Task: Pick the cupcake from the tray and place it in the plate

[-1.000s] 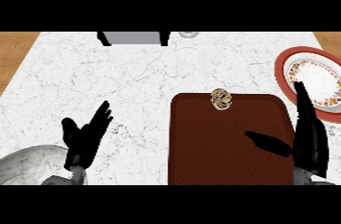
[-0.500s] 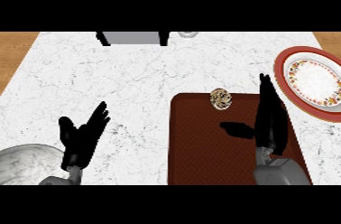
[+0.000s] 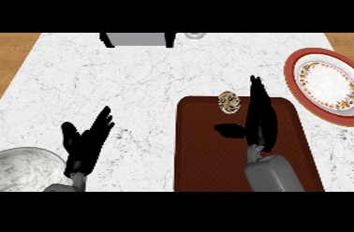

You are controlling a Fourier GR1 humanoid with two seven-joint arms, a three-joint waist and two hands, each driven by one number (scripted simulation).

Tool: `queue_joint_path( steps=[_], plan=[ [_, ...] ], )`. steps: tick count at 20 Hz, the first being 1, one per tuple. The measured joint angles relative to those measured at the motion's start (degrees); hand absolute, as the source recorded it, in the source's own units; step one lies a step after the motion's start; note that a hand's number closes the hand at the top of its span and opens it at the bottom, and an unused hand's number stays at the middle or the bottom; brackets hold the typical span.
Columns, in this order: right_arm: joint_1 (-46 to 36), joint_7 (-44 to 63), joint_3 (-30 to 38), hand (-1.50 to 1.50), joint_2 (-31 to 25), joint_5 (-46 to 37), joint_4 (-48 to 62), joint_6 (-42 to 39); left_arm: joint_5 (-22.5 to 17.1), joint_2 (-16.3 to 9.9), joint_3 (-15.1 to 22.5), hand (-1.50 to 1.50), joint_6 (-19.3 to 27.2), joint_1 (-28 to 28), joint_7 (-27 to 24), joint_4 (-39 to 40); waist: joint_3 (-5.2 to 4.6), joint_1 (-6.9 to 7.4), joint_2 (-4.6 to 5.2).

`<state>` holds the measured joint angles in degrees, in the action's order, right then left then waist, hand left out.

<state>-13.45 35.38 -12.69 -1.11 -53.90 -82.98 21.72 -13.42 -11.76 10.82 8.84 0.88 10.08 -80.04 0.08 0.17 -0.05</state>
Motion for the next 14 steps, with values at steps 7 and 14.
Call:
queue_joint_path(
  steps=[7, 14],
  plan=[
    [-3.14, 4.13, 0.81, -1.5, 0.8, -4.14, 5.83, 0.85, 1.66, 1.0, -1.08, 0.0, -1.03, -0.36, 1.49, -0.76, -0.05, 0.02, 0.04],
    [-6.64, 5.46, 1.66, -1.5, 0.99, -4.26, 10.81, 1.09, 3.27, 2.34, -2.3, 0.0, -2.33, -2.03, 0.26, -1.23, -0.04, 0.07, 0.02]
  ],
)
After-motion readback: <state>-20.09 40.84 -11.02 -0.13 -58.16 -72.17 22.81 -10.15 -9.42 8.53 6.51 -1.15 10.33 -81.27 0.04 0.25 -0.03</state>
